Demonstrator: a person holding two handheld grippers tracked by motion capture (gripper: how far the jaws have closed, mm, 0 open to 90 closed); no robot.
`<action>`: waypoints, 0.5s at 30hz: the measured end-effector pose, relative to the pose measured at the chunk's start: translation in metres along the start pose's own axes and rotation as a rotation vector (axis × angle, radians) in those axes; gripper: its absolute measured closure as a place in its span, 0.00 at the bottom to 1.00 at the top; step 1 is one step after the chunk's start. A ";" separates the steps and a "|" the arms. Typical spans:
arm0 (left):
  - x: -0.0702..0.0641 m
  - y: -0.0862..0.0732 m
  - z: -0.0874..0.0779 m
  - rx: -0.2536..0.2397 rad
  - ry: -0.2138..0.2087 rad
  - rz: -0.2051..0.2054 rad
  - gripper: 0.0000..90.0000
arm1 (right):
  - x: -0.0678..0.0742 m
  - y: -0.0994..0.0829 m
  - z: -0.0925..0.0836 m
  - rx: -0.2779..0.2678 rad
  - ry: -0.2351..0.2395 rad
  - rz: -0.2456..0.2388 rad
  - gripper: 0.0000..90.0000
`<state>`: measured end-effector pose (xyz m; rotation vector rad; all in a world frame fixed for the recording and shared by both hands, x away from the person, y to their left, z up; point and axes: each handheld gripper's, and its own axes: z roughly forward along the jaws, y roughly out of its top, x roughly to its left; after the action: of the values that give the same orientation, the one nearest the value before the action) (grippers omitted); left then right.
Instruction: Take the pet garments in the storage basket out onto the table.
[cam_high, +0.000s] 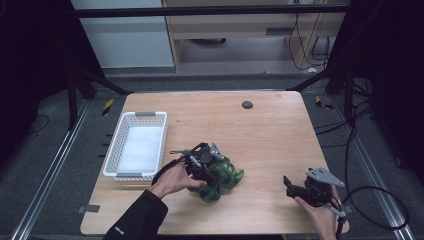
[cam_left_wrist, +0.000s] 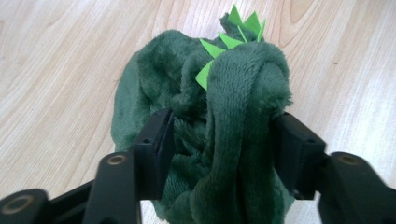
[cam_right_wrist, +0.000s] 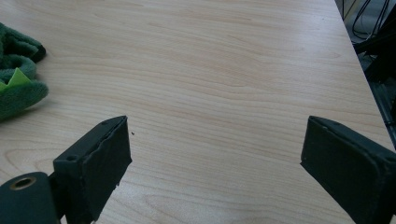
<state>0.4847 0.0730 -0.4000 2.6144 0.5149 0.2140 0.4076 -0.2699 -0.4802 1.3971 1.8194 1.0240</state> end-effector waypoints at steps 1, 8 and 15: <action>0.000 0.000 0.000 0.000 0.000 0.000 0.43 | 0.000 0.000 0.000 0.000 0.000 0.000 0.09; -0.001 -0.008 -0.020 -0.095 0.014 -0.035 0.32 | 0.000 0.000 0.000 0.003 0.000 0.002 0.08; 0.000 -0.022 -0.031 -0.156 0.044 -0.081 0.28 | -0.001 0.000 0.000 0.005 -0.001 0.011 0.08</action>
<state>0.4703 0.1039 -0.3829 2.4375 0.5938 0.2751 0.4077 -0.2712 -0.4800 1.4114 1.8166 1.0248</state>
